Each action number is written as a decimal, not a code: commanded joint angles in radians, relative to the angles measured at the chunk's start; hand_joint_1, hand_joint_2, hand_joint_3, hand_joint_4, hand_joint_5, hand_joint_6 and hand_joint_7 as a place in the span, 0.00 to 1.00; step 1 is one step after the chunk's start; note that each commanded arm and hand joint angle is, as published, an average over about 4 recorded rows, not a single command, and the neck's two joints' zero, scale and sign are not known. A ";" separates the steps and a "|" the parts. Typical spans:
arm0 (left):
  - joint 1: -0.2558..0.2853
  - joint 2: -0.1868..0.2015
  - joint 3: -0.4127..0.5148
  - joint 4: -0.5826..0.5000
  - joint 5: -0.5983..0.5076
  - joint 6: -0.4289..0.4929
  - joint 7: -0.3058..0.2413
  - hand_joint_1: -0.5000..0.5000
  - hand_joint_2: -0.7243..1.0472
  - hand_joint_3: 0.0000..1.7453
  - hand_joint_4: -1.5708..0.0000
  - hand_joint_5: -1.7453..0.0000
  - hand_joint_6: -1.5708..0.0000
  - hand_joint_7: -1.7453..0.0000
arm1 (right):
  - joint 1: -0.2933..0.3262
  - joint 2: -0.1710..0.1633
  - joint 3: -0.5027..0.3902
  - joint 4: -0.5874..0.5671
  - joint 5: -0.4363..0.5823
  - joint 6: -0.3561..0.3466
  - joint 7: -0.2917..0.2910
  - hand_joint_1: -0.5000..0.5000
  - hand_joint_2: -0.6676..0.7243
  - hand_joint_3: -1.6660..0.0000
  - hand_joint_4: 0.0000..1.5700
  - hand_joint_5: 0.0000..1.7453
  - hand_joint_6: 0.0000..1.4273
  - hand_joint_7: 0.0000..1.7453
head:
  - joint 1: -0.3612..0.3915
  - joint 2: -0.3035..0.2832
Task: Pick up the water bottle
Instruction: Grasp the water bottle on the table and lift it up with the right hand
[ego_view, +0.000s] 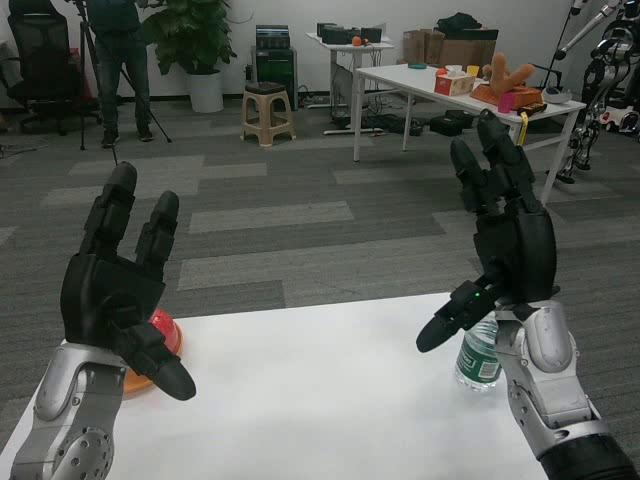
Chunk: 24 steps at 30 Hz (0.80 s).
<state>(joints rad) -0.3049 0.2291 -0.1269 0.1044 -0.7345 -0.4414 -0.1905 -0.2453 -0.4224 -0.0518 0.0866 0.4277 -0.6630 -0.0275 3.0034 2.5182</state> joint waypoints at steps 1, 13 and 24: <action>-0.005 -0.004 0.006 -0.006 0.000 -0.002 0.003 0.07 0.10 0.05 1.00 0.94 1.00 1.00 | -0.017 0.004 -0.007 -0.005 0.004 -0.012 -0.003 0.00 0.98 1.00 0.00 0.00 0.00 0.00 | 0.000 -0.002; -0.005 -0.004 0.006 -0.005 0.000 -0.002 0.003 0.07 0.10 0.05 1.00 0.94 1.00 1.00 | -0.017 0.004 -0.007 -0.007 0.004 -0.012 -0.003 0.00 0.98 1.00 0.00 0.00 0.00 0.00 | 0.012 -0.040; -0.005 -0.004 0.007 -0.006 0.000 -0.002 0.006 0.06 0.10 0.05 1.00 0.94 1.00 1.00 | -0.005 -0.002 -0.027 -0.051 0.003 -0.013 -0.003 0.00 0.99 1.00 0.00 0.00 0.00 0.00 | 0.135 -0.146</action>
<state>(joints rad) -0.3049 0.2290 -0.1269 0.1042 -0.7345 -0.4414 -0.1903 -0.2449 -0.4225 -0.0596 0.0593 0.4275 -0.6634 -0.0275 3.1357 2.3785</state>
